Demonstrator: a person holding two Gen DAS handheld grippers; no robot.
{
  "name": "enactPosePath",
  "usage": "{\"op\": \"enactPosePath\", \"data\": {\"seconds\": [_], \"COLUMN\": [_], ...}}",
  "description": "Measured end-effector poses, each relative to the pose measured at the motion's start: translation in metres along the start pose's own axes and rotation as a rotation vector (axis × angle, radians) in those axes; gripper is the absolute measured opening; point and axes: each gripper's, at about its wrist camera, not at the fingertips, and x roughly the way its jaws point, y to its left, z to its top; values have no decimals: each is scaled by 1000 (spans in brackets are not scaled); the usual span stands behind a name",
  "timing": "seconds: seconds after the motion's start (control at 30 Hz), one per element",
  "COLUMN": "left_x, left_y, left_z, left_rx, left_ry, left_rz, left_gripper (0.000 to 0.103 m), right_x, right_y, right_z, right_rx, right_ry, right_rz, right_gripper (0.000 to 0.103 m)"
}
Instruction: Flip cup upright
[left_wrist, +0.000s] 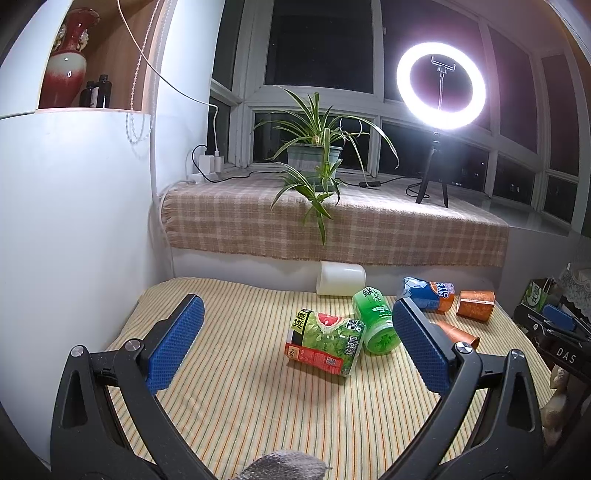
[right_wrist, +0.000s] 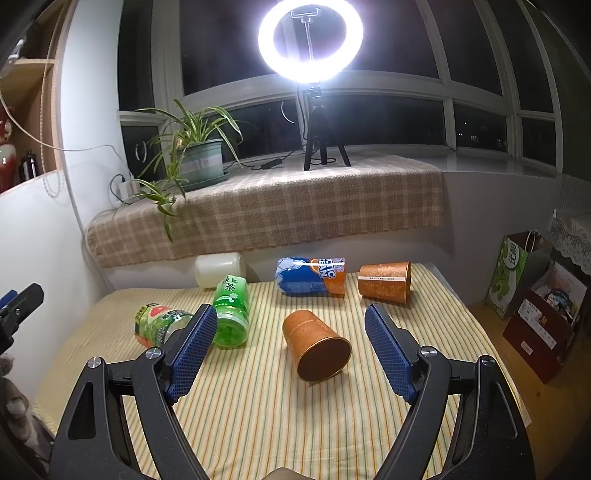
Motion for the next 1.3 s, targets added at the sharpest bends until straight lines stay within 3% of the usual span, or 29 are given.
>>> {"op": "enactPosePath", "data": {"seconds": [1.3], "left_x": [2], "left_y": [5], "left_z": [-8], "left_rx": [-5], "left_ry": [12], "left_rz": [10], "left_gripper": [103], "right_x": [13], "right_y": [7], "right_z": [0], "right_rx": [6], "right_ry": [38], "right_rz": [12], "right_gripper": [82]}}
